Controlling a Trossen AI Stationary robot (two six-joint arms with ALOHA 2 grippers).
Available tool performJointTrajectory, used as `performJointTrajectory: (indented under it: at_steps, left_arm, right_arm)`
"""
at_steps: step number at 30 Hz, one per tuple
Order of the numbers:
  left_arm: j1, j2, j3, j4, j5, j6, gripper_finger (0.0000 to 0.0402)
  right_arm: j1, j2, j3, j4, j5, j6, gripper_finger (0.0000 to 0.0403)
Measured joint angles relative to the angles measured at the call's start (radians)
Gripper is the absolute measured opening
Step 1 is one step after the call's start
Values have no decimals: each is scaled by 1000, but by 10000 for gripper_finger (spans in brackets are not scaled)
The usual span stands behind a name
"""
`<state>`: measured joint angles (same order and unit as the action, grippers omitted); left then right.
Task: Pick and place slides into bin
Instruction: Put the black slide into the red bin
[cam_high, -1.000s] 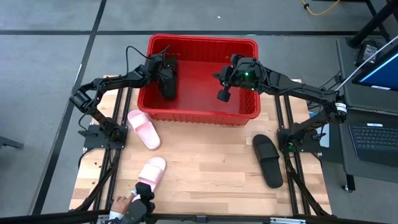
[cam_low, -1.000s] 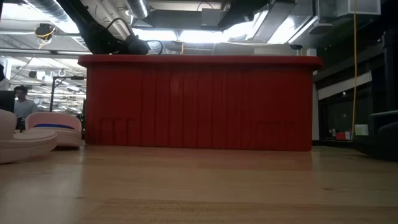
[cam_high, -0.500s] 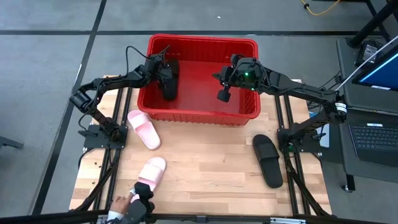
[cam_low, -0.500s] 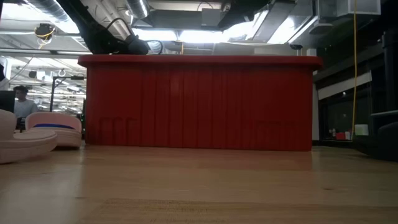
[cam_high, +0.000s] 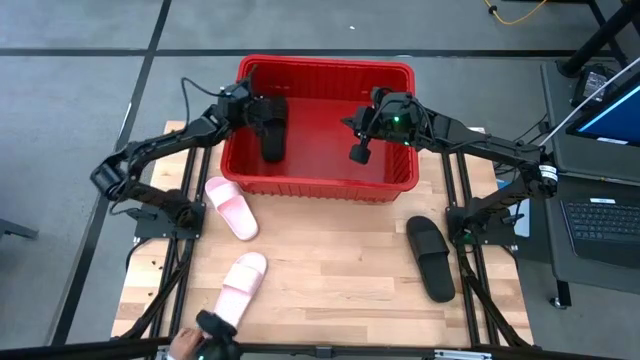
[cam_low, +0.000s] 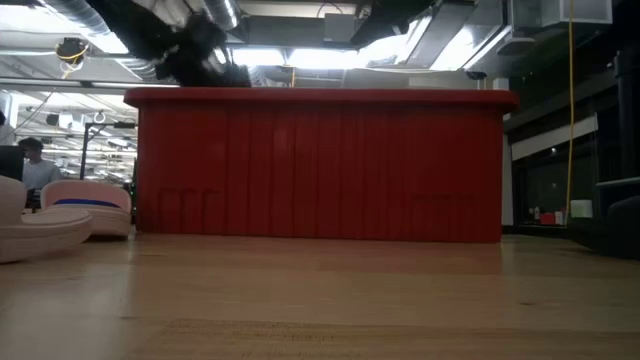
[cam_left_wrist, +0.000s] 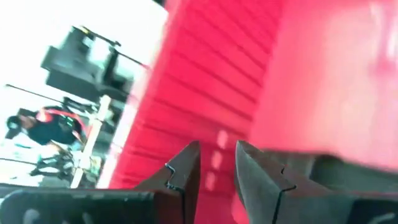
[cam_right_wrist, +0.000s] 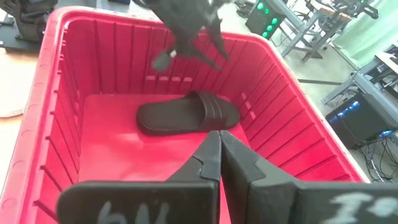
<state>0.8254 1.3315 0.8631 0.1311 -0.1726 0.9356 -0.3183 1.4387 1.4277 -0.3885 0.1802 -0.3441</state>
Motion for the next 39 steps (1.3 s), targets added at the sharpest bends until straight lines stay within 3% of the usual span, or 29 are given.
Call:
performJointTrajectory:
  at_steps: [14,17,27,30,36,39]
  left_arm:
    - [-240,-338,3,-36,23,-156,34]
    - [-299,-389,4,-72,59,-157,7]
    - [-498,-471,4,-140,63,-253,2]
    - [-557,-479,4,-185,63,-312,1]
    - [-677,-476,5,-271,63,-403,1]
    - [-735,-472,5,-289,63,-456,2]
  right_arm:
    - [20,0,95,6,0,75,9]
    - [42,1,152,-57,0,73,9]
    - [204,-1,353,-363,2,131,7]
    - [274,-1,353,-409,21,162,4]
    - [413,0,244,-482,179,380,3]
    - [483,1,190,-486,185,440,2]
